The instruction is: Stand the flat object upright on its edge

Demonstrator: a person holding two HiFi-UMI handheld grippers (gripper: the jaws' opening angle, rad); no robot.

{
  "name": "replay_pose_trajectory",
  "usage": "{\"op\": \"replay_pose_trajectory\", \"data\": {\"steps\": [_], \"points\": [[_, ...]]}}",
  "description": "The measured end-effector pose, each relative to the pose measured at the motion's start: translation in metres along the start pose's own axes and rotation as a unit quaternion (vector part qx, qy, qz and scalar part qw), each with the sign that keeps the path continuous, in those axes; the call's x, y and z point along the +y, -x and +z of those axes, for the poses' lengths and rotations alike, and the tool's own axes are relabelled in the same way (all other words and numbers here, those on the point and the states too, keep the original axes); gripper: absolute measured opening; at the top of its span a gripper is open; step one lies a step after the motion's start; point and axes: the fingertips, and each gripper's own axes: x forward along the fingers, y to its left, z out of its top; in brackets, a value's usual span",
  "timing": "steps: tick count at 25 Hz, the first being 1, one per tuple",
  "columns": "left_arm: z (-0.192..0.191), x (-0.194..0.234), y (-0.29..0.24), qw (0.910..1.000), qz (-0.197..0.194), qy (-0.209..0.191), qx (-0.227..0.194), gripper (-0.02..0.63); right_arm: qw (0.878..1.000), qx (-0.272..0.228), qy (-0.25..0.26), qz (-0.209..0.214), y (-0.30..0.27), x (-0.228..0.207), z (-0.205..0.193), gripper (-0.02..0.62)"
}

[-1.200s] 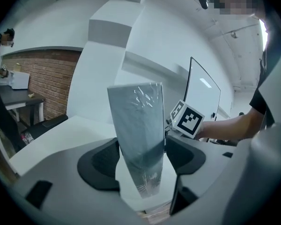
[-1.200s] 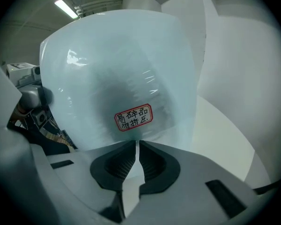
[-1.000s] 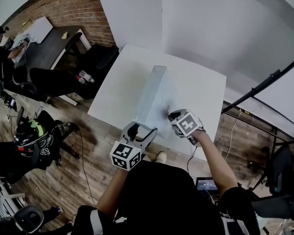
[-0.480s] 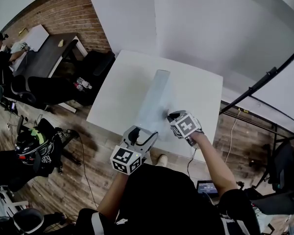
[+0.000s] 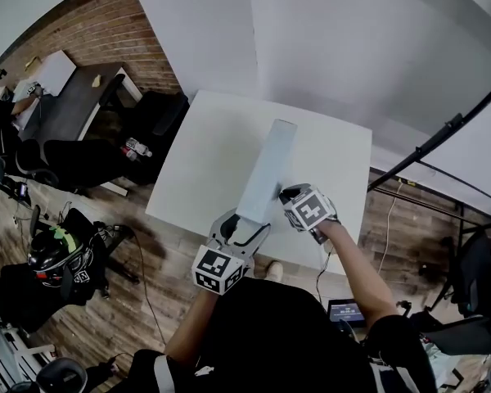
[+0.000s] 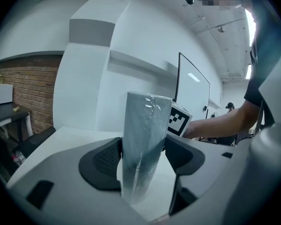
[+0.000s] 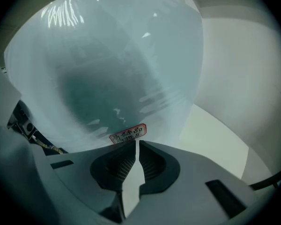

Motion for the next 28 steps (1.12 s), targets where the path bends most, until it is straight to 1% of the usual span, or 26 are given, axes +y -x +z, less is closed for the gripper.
{"op": "replay_pose_trajectory", "data": {"steps": [9,19,25,28], "points": [[0.009,0.010,-0.022,0.9998,-0.017,0.011,-0.004,0.305,0.999,-0.009,-0.027,-0.013,-0.005,-0.020,0.023,0.054],[0.020,0.037,-0.043,0.9995,-0.021,0.024,-0.010,0.305,0.998,-0.018,-0.048,-0.031,-0.018,-0.043,0.048,0.054],[0.028,0.056,-0.055,0.9994,-0.024,0.023,-0.011,0.305,0.997,-0.022,-0.059,-0.043,-0.028,-0.055,0.065,0.052],[0.032,0.064,-0.062,0.9992,-0.027,0.024,-0.014,0.305,0.996,-0.019,-0.061,-0.063,-0.029,-0.068,0.068,0.052]]}}
